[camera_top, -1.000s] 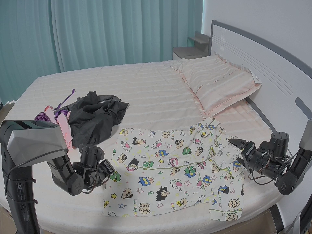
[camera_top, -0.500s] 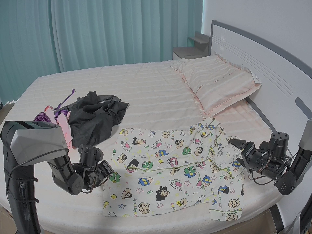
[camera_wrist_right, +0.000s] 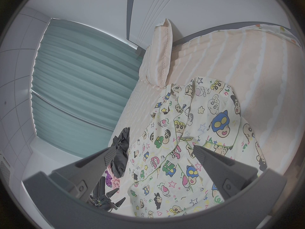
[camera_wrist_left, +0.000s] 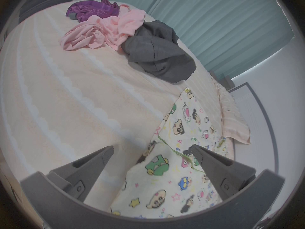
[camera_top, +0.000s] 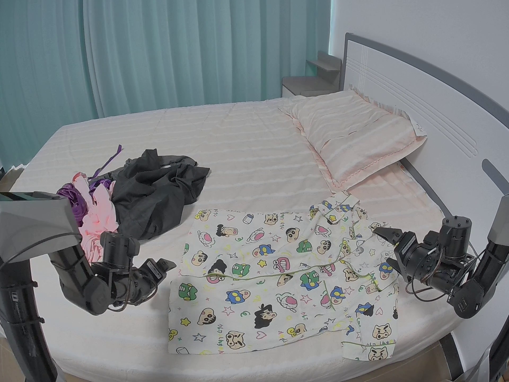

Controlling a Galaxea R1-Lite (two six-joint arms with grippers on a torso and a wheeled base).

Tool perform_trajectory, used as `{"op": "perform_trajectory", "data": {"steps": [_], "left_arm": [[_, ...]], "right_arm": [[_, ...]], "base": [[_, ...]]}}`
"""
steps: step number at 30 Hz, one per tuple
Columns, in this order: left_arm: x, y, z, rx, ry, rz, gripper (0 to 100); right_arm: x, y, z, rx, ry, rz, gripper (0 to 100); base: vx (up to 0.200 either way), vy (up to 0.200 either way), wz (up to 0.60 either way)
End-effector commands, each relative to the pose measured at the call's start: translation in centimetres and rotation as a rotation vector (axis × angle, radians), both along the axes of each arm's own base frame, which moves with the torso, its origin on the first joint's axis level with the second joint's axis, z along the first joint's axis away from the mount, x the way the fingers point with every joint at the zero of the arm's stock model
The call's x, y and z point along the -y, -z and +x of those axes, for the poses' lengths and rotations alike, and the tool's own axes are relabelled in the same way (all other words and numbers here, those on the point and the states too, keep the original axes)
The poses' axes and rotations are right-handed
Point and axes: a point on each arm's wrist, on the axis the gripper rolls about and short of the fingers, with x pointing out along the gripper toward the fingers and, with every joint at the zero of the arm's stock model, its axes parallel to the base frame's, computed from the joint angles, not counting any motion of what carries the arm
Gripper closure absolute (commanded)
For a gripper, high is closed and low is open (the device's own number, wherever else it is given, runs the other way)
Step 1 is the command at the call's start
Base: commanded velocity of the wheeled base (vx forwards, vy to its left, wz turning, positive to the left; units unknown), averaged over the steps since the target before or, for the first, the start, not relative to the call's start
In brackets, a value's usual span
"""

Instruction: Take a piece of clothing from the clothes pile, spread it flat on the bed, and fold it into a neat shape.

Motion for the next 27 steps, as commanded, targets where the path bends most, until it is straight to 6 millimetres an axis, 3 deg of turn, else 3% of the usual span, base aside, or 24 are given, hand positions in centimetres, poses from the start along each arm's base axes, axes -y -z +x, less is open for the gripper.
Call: {"op": "perform_trajectory", "data": {"steps": [1,5,14,23,27], "left_arm": [[-2.0,-3.9,-3.3,0.051,0.010,-0.107,0],[-1.9,-3.9,-4.5,0.021,0.012,-0.140,0],[-0.7,-4.3,-5.0,-0.006,-0.014,-0.294,0],[-0.7,-4.3,-5.1,-0.012,-0.009,-0.304,0],[-0.6,-4.3,-5.1,-0.014,-0.017,-0.313,0]], "right_arm": [[-0.2,0.1,-0.4,-0.009,-0.012,-0.002,0],[-0.4,0.1,-0.5,-0.007,-0.005,-0.012,0],[0.8,-1.7,-0.9,0.054,0.043,-0.018,0],[0.6,-0.9,-0.7,0.025,0.036,-0.024,0],[0.5,-0.9,-0.8,0.021,0.030,-0.025,0]], "base": [[0.000,0.000,0.00],[0.000,0.000,0.00],[0.000,0.000,0.00],[0.000,-0.200,0.00],[0.000,0.000,0.00]]}}
